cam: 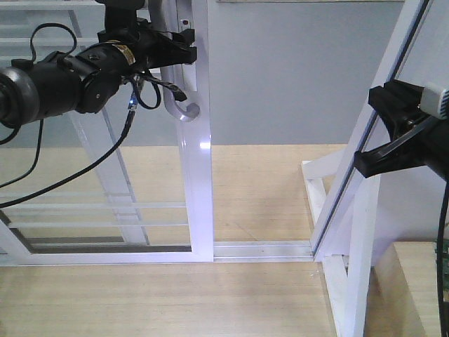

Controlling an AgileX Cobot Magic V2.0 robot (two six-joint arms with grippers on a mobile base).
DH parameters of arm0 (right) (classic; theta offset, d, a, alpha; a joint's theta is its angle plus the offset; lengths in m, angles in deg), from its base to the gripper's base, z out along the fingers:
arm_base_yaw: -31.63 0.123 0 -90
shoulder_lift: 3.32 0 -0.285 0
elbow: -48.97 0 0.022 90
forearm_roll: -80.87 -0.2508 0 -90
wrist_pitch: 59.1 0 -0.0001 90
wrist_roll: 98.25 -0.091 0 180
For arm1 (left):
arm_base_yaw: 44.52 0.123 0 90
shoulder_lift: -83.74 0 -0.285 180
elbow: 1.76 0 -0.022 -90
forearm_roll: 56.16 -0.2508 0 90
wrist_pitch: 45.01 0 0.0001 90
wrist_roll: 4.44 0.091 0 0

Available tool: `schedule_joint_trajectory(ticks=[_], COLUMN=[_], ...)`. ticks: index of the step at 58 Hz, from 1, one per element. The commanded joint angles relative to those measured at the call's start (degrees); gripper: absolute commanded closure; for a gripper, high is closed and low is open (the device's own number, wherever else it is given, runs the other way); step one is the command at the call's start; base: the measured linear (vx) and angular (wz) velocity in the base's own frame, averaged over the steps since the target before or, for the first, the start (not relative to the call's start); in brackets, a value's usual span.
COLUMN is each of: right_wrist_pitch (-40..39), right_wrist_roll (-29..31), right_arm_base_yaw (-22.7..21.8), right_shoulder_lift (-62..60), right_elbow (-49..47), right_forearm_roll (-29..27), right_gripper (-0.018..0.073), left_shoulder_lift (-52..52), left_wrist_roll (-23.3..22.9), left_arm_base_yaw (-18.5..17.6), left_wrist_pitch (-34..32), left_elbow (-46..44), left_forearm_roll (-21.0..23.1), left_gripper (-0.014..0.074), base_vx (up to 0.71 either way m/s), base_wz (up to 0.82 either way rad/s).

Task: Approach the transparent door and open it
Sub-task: 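Slide the door further open with the left gripper, away from the right arm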

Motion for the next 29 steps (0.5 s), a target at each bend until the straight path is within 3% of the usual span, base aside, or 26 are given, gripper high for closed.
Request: schedule_joint_trajectory(ticks=[1,10,19,29], right_wrist_pitch=[-5.3,-5.3,-6.3,-7.3], right_wrist_roll=[0.3,0.3,0.8,2.0], right_arm_base_yaw=[-0.2,-0.2,-0.2,-0.2], right_shoulder_lift=[-0.8,-0.8,-0.8,-0.8], right_elbow=[-1.6,-1.6,-1.6,-1.6], right_forearm_roll=[0.1,0.1,0.4,0.4], right_gripper=[0.0567,0.0567,0.0567,0.0567], left_shoulder_lift=[3.1,3.1,3.5,5.0], left_wrist_roll=[-0.4,-0.4,-0.4,-0.4], left_arm_base_yaw=[-0.1,-0.1,-0.1,0.0], left_wrist_pitch=[-2.7,-1.4,-1.1,2.7], left_elbow=[-2.5,-2.5,-2.4,-2.4], left_forearm_roll=[0.8,1.2,1.1,1.1], left_gripper=[0.0097,0.0310,0.0596,0.0599], base_vx=[0.00,0.00,0.00,0.00], base_wz=[0.00,0.00,0.00,0.00])
